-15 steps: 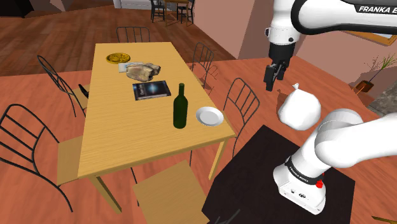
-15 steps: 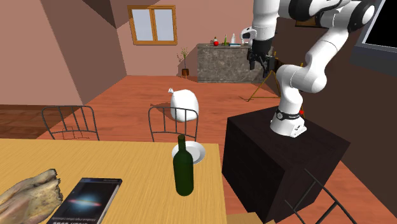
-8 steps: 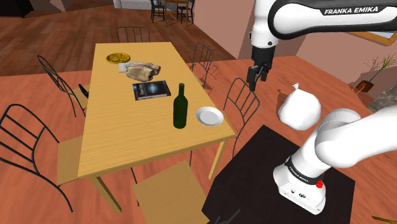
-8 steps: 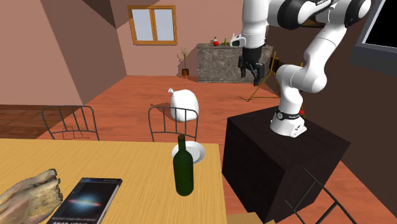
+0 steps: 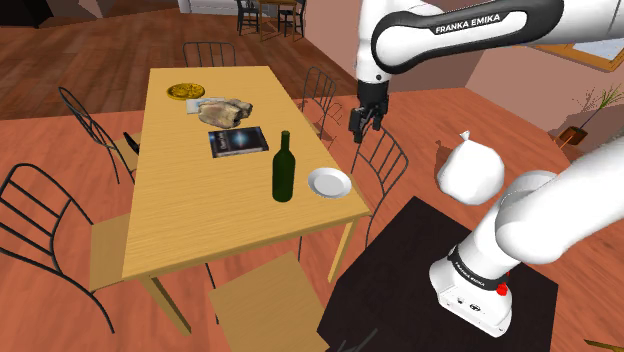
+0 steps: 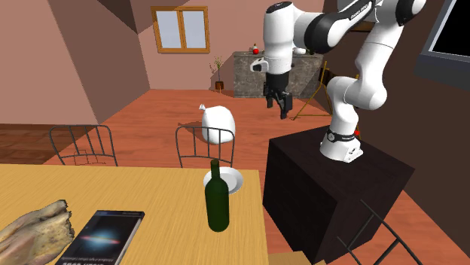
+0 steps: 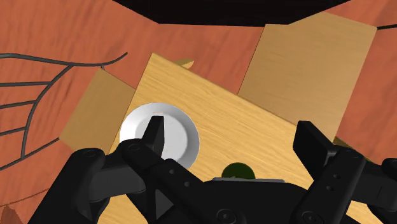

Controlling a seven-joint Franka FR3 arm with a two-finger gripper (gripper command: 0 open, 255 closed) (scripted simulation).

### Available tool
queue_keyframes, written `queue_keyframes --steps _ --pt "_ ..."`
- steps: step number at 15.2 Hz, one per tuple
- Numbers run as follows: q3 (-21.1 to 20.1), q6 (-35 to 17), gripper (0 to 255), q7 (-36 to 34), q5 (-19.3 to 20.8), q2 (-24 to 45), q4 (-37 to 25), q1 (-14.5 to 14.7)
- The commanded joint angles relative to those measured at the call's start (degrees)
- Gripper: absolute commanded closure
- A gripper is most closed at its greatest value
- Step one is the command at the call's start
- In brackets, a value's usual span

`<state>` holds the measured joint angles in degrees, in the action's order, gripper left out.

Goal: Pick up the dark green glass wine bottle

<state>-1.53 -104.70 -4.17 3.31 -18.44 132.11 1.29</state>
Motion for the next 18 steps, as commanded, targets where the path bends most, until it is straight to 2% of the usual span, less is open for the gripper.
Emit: queue_keyframes --steps 1,10,18 --pt "0.0 -2.2 0 -0.1 -0.5 4.4 -3.0 0.1" --pt "-0.5 -9.0 0 -0.4 -2.5 23.0 -17.4 0.6" --pt "-1.1 -10.3 0 -0.4 -4.0 39.9 -35.5 1.1"
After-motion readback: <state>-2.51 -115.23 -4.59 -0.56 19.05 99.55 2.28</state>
